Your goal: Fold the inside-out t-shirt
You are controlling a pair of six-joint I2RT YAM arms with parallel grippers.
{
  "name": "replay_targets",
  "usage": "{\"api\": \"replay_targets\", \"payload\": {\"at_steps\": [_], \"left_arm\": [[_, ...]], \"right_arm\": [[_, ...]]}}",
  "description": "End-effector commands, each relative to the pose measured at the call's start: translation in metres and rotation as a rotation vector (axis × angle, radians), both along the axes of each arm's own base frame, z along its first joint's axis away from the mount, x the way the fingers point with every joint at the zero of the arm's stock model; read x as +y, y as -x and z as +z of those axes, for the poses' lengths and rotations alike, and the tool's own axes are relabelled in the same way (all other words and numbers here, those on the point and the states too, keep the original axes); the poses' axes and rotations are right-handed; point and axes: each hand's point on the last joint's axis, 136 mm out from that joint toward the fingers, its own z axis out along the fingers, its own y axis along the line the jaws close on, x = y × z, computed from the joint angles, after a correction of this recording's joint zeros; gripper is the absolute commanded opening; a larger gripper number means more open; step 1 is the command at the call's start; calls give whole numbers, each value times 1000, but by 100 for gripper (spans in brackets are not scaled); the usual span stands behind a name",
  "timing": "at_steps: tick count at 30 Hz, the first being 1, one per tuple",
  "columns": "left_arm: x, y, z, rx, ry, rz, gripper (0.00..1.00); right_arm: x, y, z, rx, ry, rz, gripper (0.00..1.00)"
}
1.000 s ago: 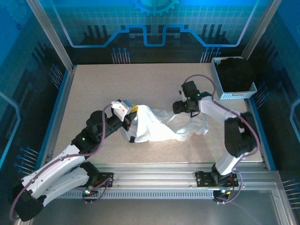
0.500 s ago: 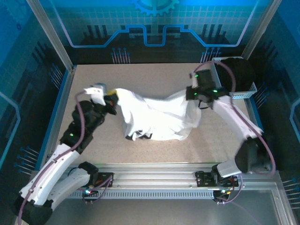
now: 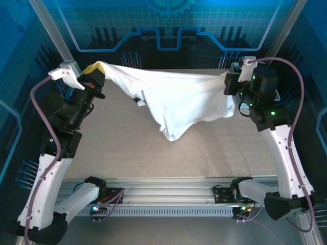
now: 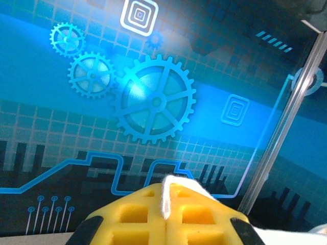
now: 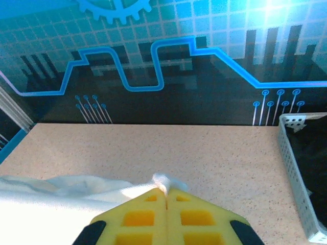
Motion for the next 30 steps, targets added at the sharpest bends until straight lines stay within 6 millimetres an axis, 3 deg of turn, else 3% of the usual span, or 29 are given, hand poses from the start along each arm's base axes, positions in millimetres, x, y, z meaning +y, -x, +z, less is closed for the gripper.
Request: {"api": "replay_targets", "payload": {"at_steps": [1, 3, 6, 9, 12, 14, 16, 19, 23, 27, 30], "left_arm": [[6, -4, -9, 33, -24, 23, 0], [0, -8, -24, 75, -29, -11, 0], [-9, -13, -42, 133, -25, -61, 0], [-13, -20, -62, 184, -13, -78, 0], [-14, -27, -83, 235, -2, -84, 0], [-16, -29, -96, 265, 2, -92, 0], [-17, -31, -110, 294, 4, -94, 0], [-15, -32, -127, 331, 0, -81, 0], [-14, -29, -137, 356, -2, -81, 0], [-15, -28, -139, 359, 2, -87, 0], [-16, -27, -141, 363, 3, -96, 0]], "right_arm": [[16, -4, -30, 81, -2, 56, 0], [27, -19, -56, 148, 6, 80, 3], [35, -61, -108, 264, 29, 67, 7], [43, -108, -178, 466, 65, 58, 24], [41, -120, -227, 586, 109, 36, 44], [43, -102, -239, 607, 114, 51, 52], [50, -71, -254, 642, 109, 80, 56], [62, -15, -283, 722, 115, 125, 58], [64, 36, -318, 814, 79, 131, 58], [54, 54, -348, 870, 91, 85, 56], [56, 51, -361, 892, 68, 81, 54]]}}
